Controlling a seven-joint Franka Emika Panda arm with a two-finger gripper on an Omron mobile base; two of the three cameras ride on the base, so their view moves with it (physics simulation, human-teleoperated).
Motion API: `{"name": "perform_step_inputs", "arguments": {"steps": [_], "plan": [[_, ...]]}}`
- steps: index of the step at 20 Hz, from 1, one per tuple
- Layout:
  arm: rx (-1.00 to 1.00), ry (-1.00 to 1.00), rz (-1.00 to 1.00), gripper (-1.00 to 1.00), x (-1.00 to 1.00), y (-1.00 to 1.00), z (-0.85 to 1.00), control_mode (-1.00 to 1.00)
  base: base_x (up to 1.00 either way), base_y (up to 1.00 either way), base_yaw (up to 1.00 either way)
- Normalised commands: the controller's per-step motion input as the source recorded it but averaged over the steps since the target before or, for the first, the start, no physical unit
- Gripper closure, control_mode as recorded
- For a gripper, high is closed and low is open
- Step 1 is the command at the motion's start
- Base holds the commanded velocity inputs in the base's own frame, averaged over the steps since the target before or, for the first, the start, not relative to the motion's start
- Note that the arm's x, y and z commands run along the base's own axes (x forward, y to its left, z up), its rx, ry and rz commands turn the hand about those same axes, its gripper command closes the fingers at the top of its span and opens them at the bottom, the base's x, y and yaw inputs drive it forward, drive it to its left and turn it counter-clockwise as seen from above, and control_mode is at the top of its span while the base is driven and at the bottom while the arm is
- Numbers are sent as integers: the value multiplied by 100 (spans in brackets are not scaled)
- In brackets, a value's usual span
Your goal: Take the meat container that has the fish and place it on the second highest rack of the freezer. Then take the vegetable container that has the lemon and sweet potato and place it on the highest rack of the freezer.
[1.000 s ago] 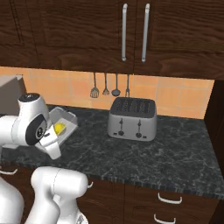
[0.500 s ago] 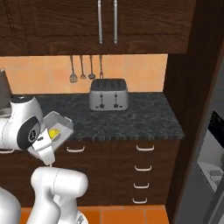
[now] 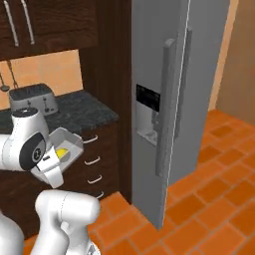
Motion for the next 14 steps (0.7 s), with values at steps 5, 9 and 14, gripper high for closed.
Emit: {"name": "perform_step_inputs", "arguments": {"steps": [5,9,14], "plan": [[0,0,0,100,0,0,0,100,0,-90,-75],[0,0,0,100,0,0,0,100,64,-100,-38],[0,0,0,100,0,0,0,100,100,-100,-1]]}}
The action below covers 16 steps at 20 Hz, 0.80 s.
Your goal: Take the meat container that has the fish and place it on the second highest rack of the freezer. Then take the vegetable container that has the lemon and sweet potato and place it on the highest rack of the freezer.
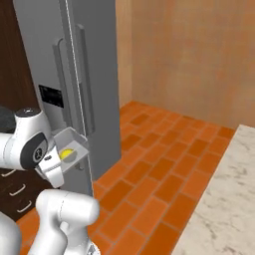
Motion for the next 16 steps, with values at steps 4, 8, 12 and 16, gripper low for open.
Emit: {"name": "perform_step_inputs", "arguments": {"steps": [4,8,12,16], "plan": [[0,0,0,100,0,0,0,100,100,-65,12],[0,0,0,100,0,0,0,100,100,-70,19],[0,0,0,100,0,0,0,100,100,-100,-2],[0,0,0,100,0,0,0,100,52,-84,-14]]}}
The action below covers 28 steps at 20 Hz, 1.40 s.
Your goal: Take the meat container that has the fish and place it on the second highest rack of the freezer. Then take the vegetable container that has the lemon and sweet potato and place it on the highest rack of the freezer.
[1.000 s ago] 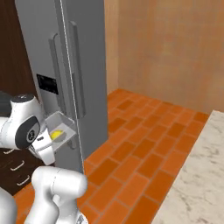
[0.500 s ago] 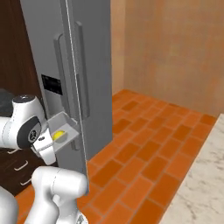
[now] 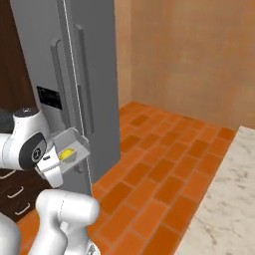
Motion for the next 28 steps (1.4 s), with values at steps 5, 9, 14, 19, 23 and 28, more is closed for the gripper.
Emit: {"name": "perform_step_inputs", "arguments": {"steps": [5,9,14,19,23,28], "plan": [[0,0,0,100,0,0,0,100,97,-9,-20],[0,0,0,100,0,0,0,100,67,-91,-30],[0,0,0,100,0,0,0,100,100,-73,-15],[0,0,0,100,0,0,0,100,100,-79,-11],[0,0,0,100,0,0,0,100,100,-52,-5],[0,0,0,100,0,0,0,100,100,-44,0]]}}
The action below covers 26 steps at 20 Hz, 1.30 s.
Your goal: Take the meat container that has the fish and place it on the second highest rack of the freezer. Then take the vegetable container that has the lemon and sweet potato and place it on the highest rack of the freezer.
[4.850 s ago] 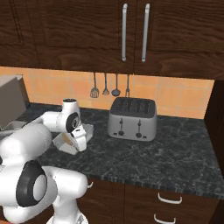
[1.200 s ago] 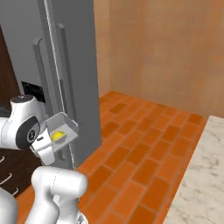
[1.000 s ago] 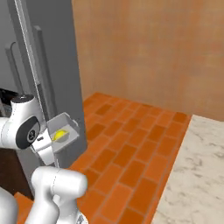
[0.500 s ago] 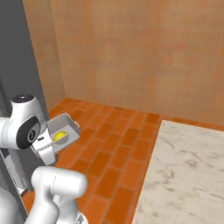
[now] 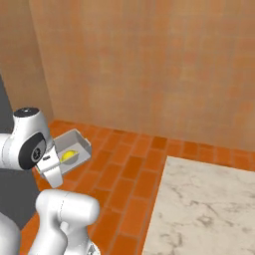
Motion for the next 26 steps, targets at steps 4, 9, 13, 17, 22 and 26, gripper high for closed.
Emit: {"name": "perform_step_inputs", "arguments": {"steps": [4,9,13,17,22,26], "plan": [[0,0,0,100,0,0,0,100,100,-62,0],[0,0,0,100,0,0,0,100,100,-72,19],[0,0,0,100,0,0,0,100,84,-9,78],[0,0,0,100,0,0,0,100,100,-37,30],[0,0,0,100,0,0,0,100,100,-87,0],[0,0,0,100,0,0,0,100,100,-49,0]]}}
